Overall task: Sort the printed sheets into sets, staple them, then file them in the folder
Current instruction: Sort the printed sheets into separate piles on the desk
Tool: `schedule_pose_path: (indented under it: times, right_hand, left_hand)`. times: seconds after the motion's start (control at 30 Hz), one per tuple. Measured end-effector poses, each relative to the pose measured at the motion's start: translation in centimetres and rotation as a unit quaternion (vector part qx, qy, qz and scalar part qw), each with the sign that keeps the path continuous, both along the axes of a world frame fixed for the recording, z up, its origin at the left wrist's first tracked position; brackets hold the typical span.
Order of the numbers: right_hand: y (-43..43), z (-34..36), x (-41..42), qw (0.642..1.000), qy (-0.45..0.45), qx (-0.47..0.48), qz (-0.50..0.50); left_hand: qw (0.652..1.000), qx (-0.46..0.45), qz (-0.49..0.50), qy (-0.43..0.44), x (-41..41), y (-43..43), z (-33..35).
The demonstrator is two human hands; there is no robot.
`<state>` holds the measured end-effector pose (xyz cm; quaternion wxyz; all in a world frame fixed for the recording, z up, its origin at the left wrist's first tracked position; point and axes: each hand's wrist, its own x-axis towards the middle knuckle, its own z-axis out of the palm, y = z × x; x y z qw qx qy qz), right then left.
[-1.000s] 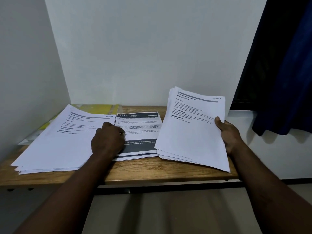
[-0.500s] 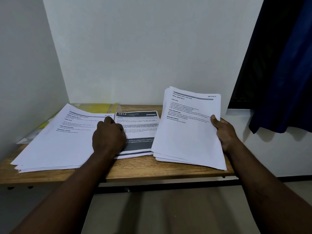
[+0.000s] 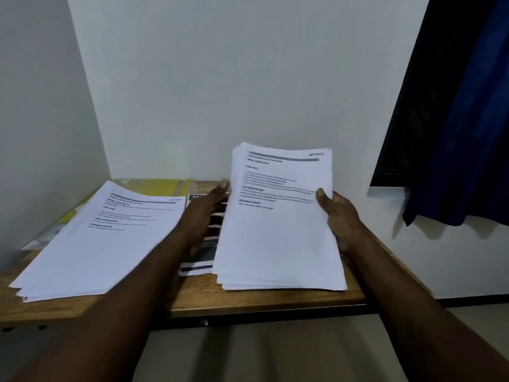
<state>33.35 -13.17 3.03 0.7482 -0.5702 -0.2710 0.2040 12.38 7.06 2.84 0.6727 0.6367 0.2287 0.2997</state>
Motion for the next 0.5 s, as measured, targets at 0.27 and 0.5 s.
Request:
schedule_pose_path:
  times: [0.27,0.5]
  right_hand:
    - [5.2,-0.5,-1.8,0.994,-0.038,-0.05,0.092]
    - [7.9,-2.7,-0.6,0.974,-0.185,-0.128,0.028]
  left_hand:
    - [0.985,-0.135,-0.104,0.003,-1.1,4.1,-1.3]
    - [0.992,-0.107,-0.049,-0.045,-0.5,5.2,-3.4]
